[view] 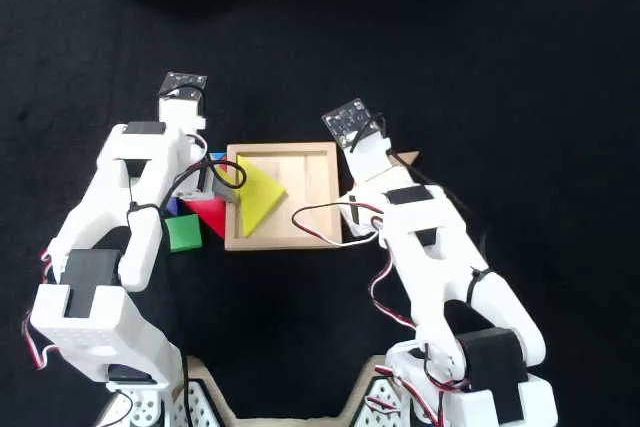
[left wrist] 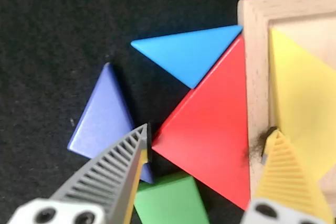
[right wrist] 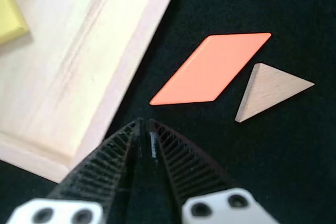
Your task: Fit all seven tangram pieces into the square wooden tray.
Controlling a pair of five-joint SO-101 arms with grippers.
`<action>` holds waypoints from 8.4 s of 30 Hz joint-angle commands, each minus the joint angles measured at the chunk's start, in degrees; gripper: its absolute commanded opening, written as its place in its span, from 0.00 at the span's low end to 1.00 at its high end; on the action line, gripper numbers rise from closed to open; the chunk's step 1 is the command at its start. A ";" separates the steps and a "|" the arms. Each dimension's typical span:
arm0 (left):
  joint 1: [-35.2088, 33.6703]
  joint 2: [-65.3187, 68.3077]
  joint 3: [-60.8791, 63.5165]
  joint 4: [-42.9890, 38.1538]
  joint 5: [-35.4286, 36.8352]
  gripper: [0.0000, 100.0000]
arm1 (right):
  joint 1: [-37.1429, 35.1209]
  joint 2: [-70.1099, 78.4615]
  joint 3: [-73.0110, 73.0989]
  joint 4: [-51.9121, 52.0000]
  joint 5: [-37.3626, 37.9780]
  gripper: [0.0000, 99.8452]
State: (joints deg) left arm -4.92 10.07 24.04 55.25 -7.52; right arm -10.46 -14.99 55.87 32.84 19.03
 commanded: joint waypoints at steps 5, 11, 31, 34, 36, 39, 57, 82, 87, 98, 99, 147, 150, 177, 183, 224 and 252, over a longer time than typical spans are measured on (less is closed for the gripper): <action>-3.74 -0.88 -2.07 2.99 -2.73 0.34 | 1.32 -2.68 0.04 -0.97 -0.18 0.01; -3.65 -0.97 -5.14 6.68 -2.73 0.34 | 1.32 -2.68 0.13 -0.97 -0.18 0.01; -7.08 -0.18 -3.65 4.48 -6.24 0.34 | 1.23 -2.68 0.57 -1.14 -0.09 0.01; -7.16 -0.18 -1.98 3.96 -7.21 0.34 | 1.23 -2.68 0.57 -1.14 -0.09 0.01; -7.52 -0.18 -2.15 3.87 -7.38 0.34 | 1.23 -2.68 0.57 -1.14 -0.09 0.01; -7.43 -0.18 -2.42 3.78 -7.30 0.34 | 1.23 -2.68 0.66 -1.14 -0.09 0.01; -3.47 -0.18 -2.24 3.60 -6.95 0.34 | 1.23 -2.68 0.66 -1.14 -0.09 0.01; -10.77 1.05 -6.81 5.89 -10.02 0.33 | 1.23 -2.68 0.57 -1.05 -0.09 0.01; -4.88 -5.80 -6.64 11.52 -6.42 0.33 | 1.23 -2.68 0.57 -1.05 -0.09 0.01; -3.21 -8.53 2.42 0.79 -4.13 0.33 | 1.23 -2.68 0.66 -1.05 -0.09 0.01; -3.74 -8.53 2.68 0.18 -4.22 0.33 | 1.23 -2.68 0.66 -1.05 -0.09 0.01; -8.84 -1.76 -1.98 -3.08 -11.16 0.34 | 1.23 -2.68 1.10 -1.05 -0.09 0.01; -8.48 -1.67 -1.71 -3.08 -11.96 0.34 | 1.23 -2.68 1.10 -1.05 -0.09 0.01; -6.55 6.77 -8.40 2.81 -15.12 0.20 | 1.23 -2.68 1.19 -1.14 -0.09 0.01; -6.64 6.59 -8.75 2.90 -14.68 0.20 | 1.23 -2.68 1.19 -1.14 -0.09 0.01; -10.59 1.41 -1.71 2.11 5.19 0.33 | 0.00 -2.68 1.36 -1.14 -0.09 0.01; -15.69 -17.76 2.59 16.97 25.14 0.30 | 0.00 -2.68 1.19 -1.14 -0.09 0.01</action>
State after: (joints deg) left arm -20.22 -3.21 24.75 70.90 9.98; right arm -10.46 -14.99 57.27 32.66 19.03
